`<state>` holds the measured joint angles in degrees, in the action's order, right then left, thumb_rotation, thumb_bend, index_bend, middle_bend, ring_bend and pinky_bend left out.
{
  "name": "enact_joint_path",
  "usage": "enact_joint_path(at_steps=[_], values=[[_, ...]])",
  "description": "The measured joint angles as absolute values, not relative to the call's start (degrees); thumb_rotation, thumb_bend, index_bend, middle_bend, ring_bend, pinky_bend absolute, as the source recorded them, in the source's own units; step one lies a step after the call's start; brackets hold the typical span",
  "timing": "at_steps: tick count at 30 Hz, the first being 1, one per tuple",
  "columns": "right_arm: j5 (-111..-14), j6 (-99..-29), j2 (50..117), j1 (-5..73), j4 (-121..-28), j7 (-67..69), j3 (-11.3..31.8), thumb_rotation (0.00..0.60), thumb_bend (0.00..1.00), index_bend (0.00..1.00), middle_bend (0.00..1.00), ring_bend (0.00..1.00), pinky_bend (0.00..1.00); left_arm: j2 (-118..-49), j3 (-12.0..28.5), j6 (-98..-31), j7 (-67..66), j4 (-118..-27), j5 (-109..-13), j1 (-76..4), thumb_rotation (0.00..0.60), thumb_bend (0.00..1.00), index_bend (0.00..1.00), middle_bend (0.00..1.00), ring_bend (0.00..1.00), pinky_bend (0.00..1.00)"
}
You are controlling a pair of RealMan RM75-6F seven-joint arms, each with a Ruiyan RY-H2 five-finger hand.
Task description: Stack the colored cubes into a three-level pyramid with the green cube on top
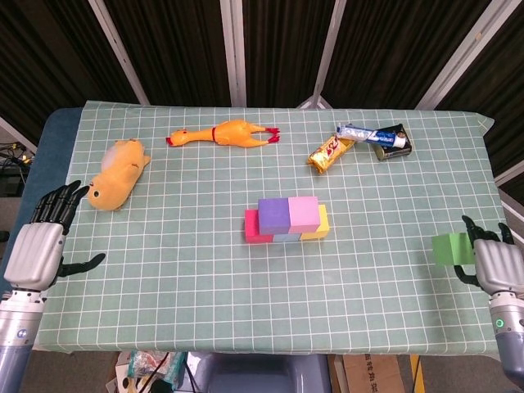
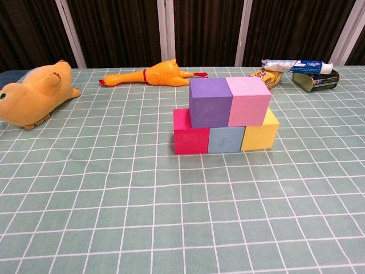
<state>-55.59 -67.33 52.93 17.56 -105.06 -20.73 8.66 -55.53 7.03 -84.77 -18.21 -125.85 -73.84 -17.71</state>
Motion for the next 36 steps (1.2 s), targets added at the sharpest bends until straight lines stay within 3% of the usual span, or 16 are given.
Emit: enact_joint_path(at_steps=[11,17,28,36], values=[[-41.5,-63.7,34.2,25.8,-124.2,-26.5,16.9,0.6,0.4,0.0,0.36,0.25,0.0,-55.0,7.8,-83.9,-18.8,-125.5,-71.9,-17.6,0.6,0.09,0.0,0.0,0.0,0.05],[-29.2,-59.2,31.1,35.7,-129.7,-33.1,19.5,0.6,0.4,0.0,0.36,0.25,0.0,-54.8,8.4,-83.3,-18.2,-125.5,-71.1,-17.6,0.6,0.09,0.0,0.0,0.0,0.05],[-2.8,-59.9,38.5,56.5,-130.2,-42.3,21.5,0.6,0.4,0.0,0.36,0.25,0.0,-53.7,9.4,-82.8,-15.9,-124.6,-69.6,-17.3,0.6,0.09,0.0,0.0,0.0,0.05],[12.1,-69.1,49.2,68.6,-126.3,-46.2,22.9,0.6,0.4,0.0,0.36,0.25,0.0,-53.1,10.3,-81.5,-13.8,-123.3,-67.3,-17.5,0.6,0.09,0.0,0.0,0.0,0.05]])
